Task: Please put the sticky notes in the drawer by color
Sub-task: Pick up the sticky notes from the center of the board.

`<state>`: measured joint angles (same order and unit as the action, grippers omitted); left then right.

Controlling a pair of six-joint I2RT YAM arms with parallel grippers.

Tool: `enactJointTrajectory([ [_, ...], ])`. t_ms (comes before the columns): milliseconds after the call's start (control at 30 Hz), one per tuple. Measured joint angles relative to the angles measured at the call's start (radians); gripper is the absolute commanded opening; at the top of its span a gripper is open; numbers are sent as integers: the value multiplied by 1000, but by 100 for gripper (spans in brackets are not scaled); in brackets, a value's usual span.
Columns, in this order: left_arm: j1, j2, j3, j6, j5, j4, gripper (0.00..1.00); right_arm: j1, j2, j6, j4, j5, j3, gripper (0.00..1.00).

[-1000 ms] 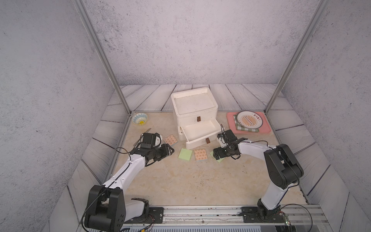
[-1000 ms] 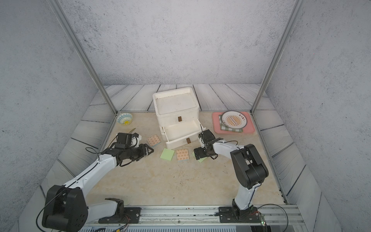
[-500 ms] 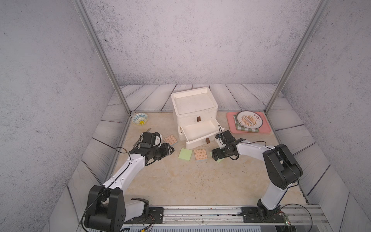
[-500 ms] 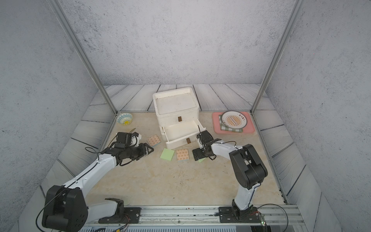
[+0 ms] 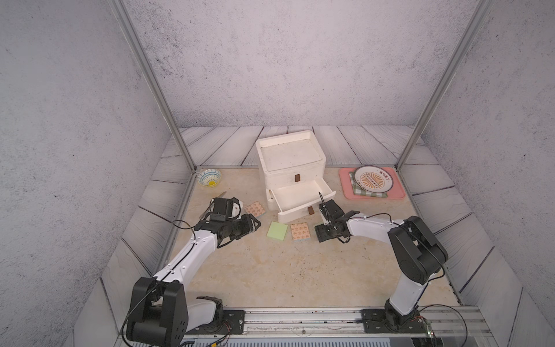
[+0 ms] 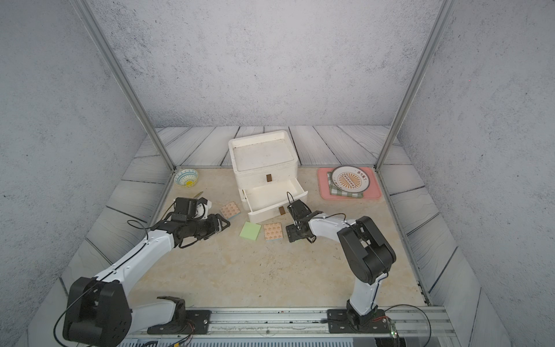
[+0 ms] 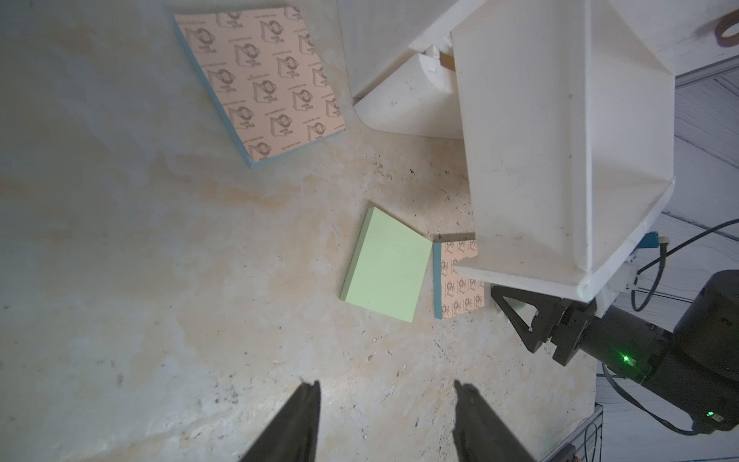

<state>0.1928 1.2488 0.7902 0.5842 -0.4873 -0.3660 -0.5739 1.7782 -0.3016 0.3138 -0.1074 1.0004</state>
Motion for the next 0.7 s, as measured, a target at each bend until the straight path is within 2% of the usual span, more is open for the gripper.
enactJointTrajectory([
  [133, 0, 0, 0, 0, 0, 0, 58, -4, -10, -16, -32, -16, -22, 65],
  [333, 0, 0, 0, 0, -3, 0, 58, -6, -72, -33, -48, -29, -92, 65],
  [500, 0, 0, 0, 0, -4, 0, 58, -6, -181, -48, 39, -26, -142, 65],
  [700, 0, 0, 10, 4, -6, 4, 58, -6, -345, -59, 157, -12, -94, 65],
])
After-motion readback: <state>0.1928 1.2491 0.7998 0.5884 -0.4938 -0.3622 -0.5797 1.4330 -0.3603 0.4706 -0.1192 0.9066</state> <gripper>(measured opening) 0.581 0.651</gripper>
